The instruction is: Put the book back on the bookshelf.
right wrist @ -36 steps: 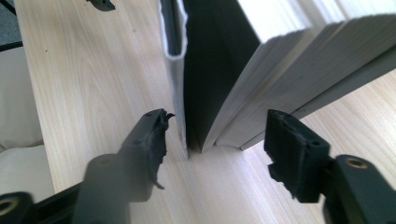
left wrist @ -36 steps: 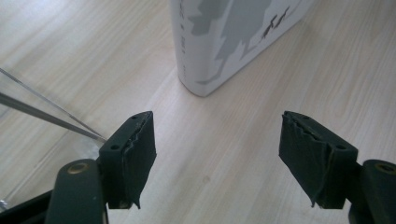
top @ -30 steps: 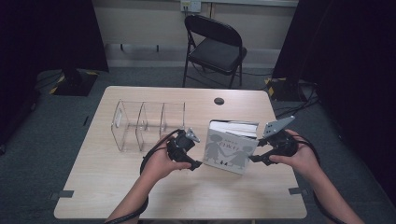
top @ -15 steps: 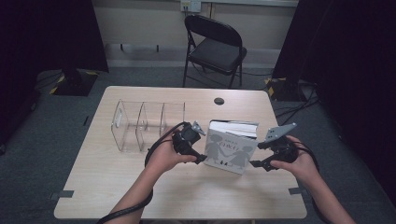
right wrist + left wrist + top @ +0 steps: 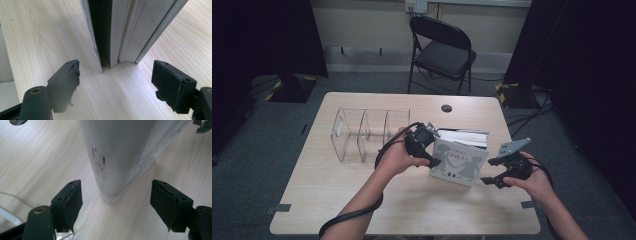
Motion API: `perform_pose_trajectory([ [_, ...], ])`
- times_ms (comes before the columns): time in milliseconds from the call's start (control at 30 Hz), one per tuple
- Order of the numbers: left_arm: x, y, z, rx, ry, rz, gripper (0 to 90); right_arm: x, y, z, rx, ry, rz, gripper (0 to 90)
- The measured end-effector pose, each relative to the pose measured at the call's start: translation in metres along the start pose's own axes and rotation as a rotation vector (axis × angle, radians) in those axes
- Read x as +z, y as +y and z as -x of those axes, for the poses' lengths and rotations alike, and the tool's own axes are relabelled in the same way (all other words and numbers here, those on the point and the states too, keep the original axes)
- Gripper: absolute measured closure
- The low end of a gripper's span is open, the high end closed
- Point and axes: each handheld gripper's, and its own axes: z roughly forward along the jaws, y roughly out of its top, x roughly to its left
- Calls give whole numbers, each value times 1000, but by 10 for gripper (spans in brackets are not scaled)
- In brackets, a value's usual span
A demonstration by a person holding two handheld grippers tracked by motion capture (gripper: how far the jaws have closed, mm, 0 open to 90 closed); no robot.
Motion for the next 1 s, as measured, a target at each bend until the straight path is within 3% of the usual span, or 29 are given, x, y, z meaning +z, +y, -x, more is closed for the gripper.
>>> perform_pose_trajectory([
  [667, 2, 32, -2, 70, -11, -13, 211, -2, 4, 3, -14, 11, -13, 249],
  [833, 4, 39, 5, 84, -25, 11, 231, -4, 8, 4, -13, 2, 15, 254],
  [1000, 4, 42, 8, 106, -14, 4, 210, -8, 13, 5, -9, -21, 37, 257],
])
